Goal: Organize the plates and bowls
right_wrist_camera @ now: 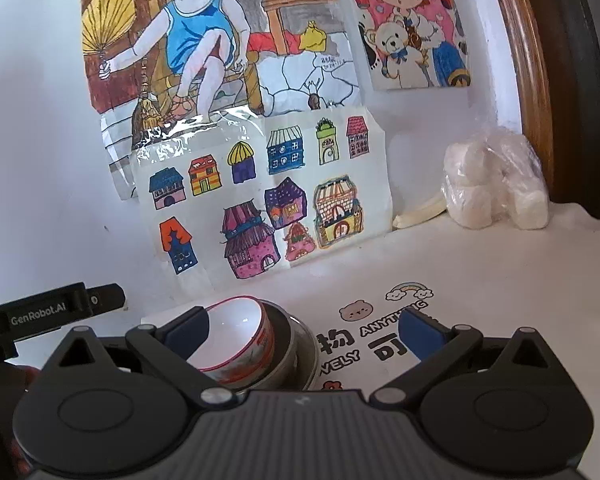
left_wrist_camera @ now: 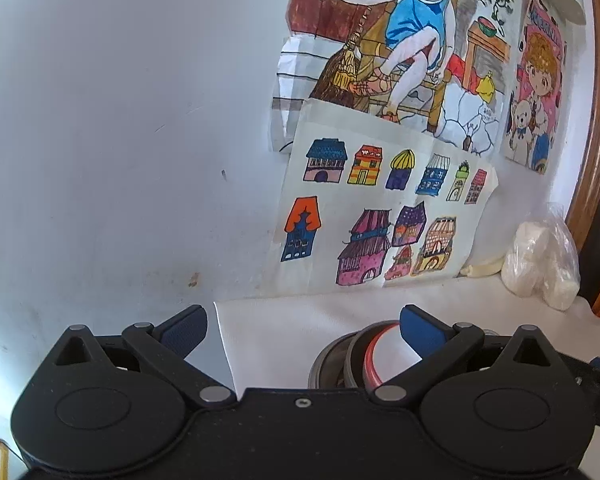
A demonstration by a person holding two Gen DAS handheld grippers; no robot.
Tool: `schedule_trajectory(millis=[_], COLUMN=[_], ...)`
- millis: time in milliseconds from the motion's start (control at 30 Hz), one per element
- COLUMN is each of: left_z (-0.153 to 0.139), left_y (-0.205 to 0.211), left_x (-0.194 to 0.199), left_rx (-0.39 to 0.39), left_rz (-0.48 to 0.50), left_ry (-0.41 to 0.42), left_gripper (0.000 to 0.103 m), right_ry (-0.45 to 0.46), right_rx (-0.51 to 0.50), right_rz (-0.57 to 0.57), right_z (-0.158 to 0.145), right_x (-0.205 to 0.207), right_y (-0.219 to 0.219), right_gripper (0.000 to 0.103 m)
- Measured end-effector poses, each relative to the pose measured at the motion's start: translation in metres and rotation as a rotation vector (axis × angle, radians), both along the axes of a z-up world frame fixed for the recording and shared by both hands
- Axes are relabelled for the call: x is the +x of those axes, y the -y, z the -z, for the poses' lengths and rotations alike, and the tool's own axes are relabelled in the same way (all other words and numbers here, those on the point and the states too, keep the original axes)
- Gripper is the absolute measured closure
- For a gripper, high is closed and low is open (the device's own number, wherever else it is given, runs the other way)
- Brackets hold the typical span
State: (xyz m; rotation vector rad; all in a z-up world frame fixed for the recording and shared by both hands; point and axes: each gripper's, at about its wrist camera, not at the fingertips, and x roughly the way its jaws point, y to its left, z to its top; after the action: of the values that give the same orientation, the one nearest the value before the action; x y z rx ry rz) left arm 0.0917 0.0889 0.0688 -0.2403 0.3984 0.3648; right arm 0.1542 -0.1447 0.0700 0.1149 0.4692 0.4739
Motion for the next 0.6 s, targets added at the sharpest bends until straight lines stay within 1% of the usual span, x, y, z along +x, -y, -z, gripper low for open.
schedule_trajectory(millis=[167, 267, 367, 600], left_z=[0.01, 0.014, 0.018, 0.028], left_y=[0.002, 0.006, 0.01, 0.013], left_x=[-0.015, -0.022, -0.028, -0.045], left_rx=[-0.024, -0.002, 0.023, 0.033], left_rz=[0.011, 0.032, 0.053, 0.085], left_ry=[0.051, 0.066, 0.065, 0.075], left_gripper=[0.001, 0.001, 0.001, 0.001], right_ry=[0.093, 0.139, 0.164, 0.17], right_rx=[-0.034, -0.05, -0.067, -0.077], right_rz=[0.038, 0.055, 0.079, 0.126], right_z=[-0.004, -0.004, -0.004, 0.004], right_x=[-0.024, -0.04, -0.051, -0.071], right_y=[-0.001, -0.002, -0.002, 0.004], right_gripper=[0.0, 0.0, 0.0, 0.0])
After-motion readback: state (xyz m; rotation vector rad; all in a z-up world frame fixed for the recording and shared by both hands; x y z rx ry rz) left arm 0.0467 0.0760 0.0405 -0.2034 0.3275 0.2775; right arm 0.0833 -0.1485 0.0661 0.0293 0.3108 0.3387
